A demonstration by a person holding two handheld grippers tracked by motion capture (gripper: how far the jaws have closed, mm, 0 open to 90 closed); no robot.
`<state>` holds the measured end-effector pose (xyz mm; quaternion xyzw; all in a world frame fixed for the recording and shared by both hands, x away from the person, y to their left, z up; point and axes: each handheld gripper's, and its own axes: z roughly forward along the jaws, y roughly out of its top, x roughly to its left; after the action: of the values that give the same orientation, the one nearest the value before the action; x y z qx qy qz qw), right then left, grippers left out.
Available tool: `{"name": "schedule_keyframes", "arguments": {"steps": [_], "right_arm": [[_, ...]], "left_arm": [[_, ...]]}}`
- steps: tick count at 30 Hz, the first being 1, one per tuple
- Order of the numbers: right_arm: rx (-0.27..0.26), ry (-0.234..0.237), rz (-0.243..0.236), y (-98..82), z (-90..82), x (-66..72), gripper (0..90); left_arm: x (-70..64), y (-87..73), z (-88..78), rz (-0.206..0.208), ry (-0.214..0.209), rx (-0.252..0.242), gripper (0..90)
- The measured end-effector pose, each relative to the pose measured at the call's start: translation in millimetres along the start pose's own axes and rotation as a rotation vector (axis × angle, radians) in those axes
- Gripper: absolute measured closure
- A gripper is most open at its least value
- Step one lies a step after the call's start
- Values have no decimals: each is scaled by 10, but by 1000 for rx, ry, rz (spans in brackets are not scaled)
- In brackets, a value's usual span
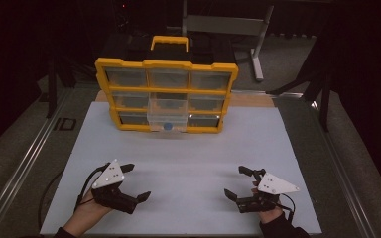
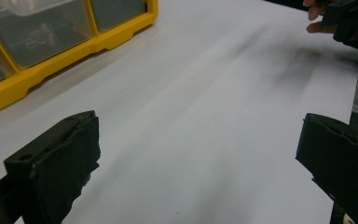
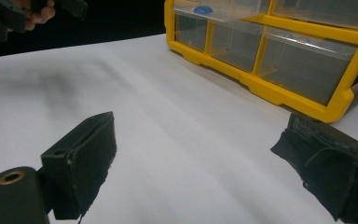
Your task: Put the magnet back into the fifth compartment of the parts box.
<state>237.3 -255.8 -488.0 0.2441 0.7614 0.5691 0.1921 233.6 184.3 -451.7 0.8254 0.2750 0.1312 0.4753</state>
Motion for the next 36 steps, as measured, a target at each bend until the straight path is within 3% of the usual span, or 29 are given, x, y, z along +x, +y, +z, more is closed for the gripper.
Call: {"name": "schedule_keyframes", "arguments": {"steps": [2, 10, 15, 20, 25, 29, 34, 36], "right_arm": [[3, 1, -1, -1, 4, 4, 98], [4, 0, -1, -2, 3, 4, 98], [6, 1, -2, -3, 6, 4, 98], [5, 2, -5, -1, 9, 10, 98], [10, 3, -11, -5, 18, 9, 98], [14, 4, -12, -14, 35, 9, 98], [18, 12, -14, -19, 55, 19, 98], [19, 13, -15, -19, 60, 23, 98]], "left_arm": [[-28, -126, 30, -4, 23, -13, 0], [-47, -322, 32, -36, 78, -50, 0], [-39, -421, 47, -48, 84, -36, 0], [-50, -528, 77, -42, 118, -40, 0], [-21, -581, 87, -23, 142, -68, 0], [18, -587, 113, -62, 139, -73, 0], [18, -584, 113, -69, 169, -66, 0], [26, -586, 105, -75, 162, -74, 0]]}}
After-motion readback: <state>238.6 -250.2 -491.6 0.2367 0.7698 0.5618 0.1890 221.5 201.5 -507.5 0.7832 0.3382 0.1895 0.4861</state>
